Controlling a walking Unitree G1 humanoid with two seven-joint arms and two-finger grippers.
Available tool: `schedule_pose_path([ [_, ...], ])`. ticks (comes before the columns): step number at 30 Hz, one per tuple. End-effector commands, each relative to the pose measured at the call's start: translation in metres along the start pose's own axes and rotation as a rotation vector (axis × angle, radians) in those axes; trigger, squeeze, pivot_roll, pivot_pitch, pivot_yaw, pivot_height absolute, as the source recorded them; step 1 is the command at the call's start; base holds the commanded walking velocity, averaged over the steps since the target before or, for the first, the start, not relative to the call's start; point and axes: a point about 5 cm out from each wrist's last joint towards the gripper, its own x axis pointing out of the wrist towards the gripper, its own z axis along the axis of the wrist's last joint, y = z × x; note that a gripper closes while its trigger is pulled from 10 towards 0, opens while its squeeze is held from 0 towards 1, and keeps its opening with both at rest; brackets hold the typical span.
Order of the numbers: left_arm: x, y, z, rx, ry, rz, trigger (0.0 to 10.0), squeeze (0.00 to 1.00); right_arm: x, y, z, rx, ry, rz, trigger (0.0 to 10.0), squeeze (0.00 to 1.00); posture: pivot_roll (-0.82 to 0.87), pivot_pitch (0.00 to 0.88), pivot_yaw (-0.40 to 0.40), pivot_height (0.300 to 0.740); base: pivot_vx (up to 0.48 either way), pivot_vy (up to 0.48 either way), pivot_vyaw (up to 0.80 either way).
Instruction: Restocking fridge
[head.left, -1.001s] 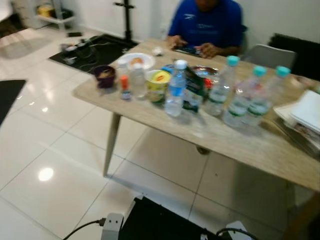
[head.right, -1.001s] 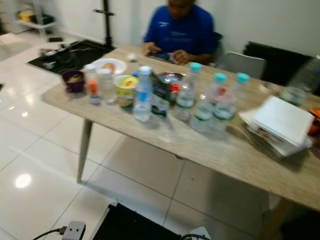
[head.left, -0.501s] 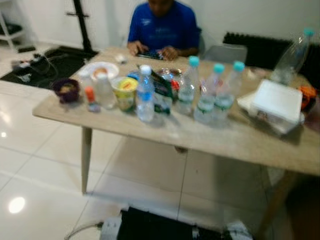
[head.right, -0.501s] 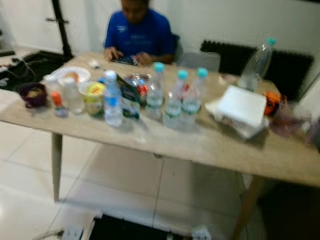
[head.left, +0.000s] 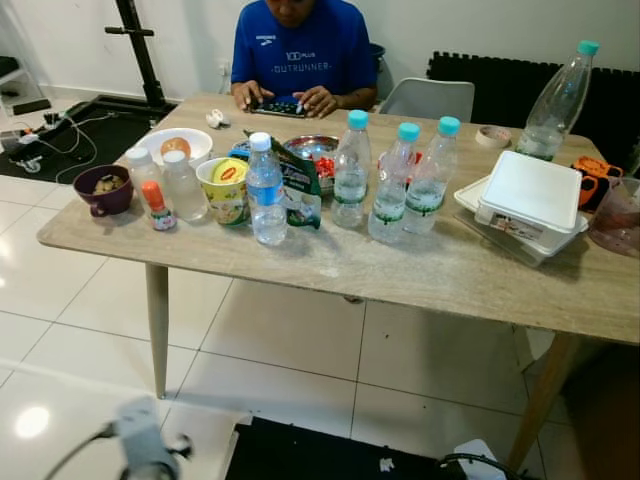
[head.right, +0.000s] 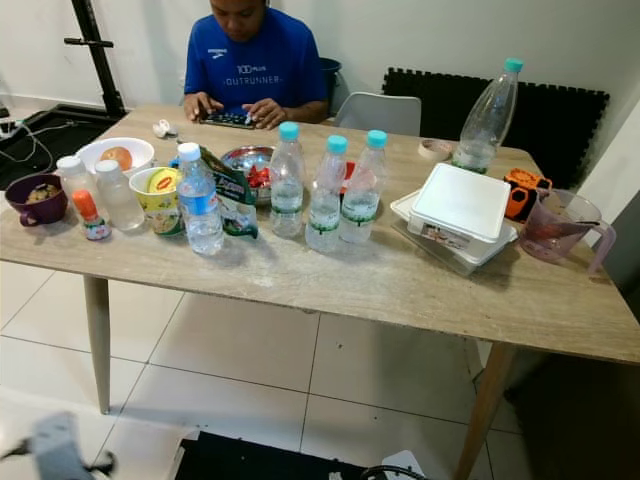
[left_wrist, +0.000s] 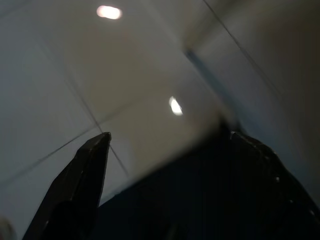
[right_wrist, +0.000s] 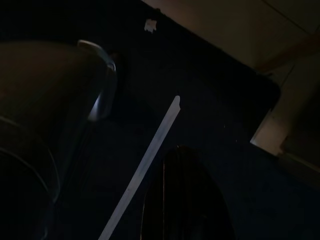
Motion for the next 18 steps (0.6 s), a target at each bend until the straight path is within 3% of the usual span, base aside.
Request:
schedule_pose_path([
  [1,0.003,0.008,0.014,-0.083,-0.047,0.056,10.0,0.00,-0.001,-0.002,-0.003,0.012,0.005,-0.013,10.0,0.00,-0.02,0.025,-0.034,0.740,0.000,0.000,0.00],
  [3,0.008,0.012,0.048,-0.203,-0.149,0.092,10.0,0.00,-0.001,-0.001,-0.002,0.007,0.006,-0.010,10.0,0.00,-0.02,0.035,-0.035,0.740,0.000,0.000,0.00],
  [4,0.008,0.012,0.048,-0.203,-0.149,0.092,10.0,0.00,-0.001,-0.001,-0.002,0.007,0.006,-0.010,10.0,0.00,-0.02,0.035,-0.035,0.740,0.000,0.000,0.00],
  [5,0.009,0.016,0.068,-0.246,-0.206,0.114,10.0,0.00,0.000,-0.001,-0.002,0.007,0.006,-0.010,10.0,0.00,-0.02,0.037,-0.035,0.740,0.000,0.000,0.00],
  [6,0.009,0.016,0.068,-0.246,-0.206,0.114,10.0,0.00,0.000,-0.001,-0.002,0.007,0.006,-0.010,10.0,0.00,-0.02,0.037,-0.035,0.740,0.000,0.000,0.00],
  [8,0.008,0.027,0.115,-0.328,-0.350,0.166,10.0,0.00,0.000,-0.001,-0.002,0.008,0.007,-0.014,10.0,0.00,-0.02,0.040,-0.034,0.740,0.000,0.000,0.00],
  [9,0.008,0.027,0.115,-0.328,-0.350,0.166,10.0,0.00,0.000,-0.001,-0.002,0.008,0.007,-0.014,10.0,0.00,-0.02,0.040,-0.034,0.740,0.000,0.000,0.00],
  [11,0.001,0.036,0.165,-0.414,-0.509,0.184,10.0,0.00,0.000,-0.002,-0.003,0.009,0.009,-0.018,10.0,0.00,-0.02,0.045,-0.036,0.740,0.000,0.000,0.00],
  [12,0.001,0.036,0.165,-0.414,-0.509,0.184,10.0,0.00,0.000,-0.002,-0.003,0.009,0.009,-0.018,10.0,0.00,-0.02,0.045,-0.036,0.740,0.000,0.000,0.00],
  [13,-0.006,0.039,0.193,-0.459,-0.603,0.175,10.0,0.00,-0.001,-0.002,-0.003,0.008,0.012,-0.019,10.0,0.00,-0.02,0.048,-0.034,0.740,0.000,0.000,0.00],
  [14,-0.006,0.039,0.193,-0.459,-0.603,0.175,10.0,0.00,-0.001,-0.002,-0.003,0.008,0.012,-0.019,10.0,0.00,-0.02,0.048,-0.034,0.740,0.000,0.000,0.00],
  [15,-0.013,0.036,0.214,-0.479,-0.676,0.136,10.0,0.00,-0.001,-0.002,-0.004,0.008,0.013,-0.019,10.0,0.00,-0.02,0.051,-0.033,0.740,0.000,0.000,0.00],
  [17,-0.036,0.010,0.263,-0.477,-0.873,-0.072,10.0,0.00,-0.001,-0.001,-0.004,0.008,0.014,-0.018,10.0,0.00,-0.02,0.054,-0.032,0.740,0.000,0.000,0.00],
  [18,-0.036,0.010,0.263,-0.477,-0.873,-0.072,10.0,0.00,-0.001,-0.001,-0.004,0.008,0.014,-0.018,10.0,0.00,-0.02,0.054,-0.032,0.740,0.000,0.000,0.00],
])
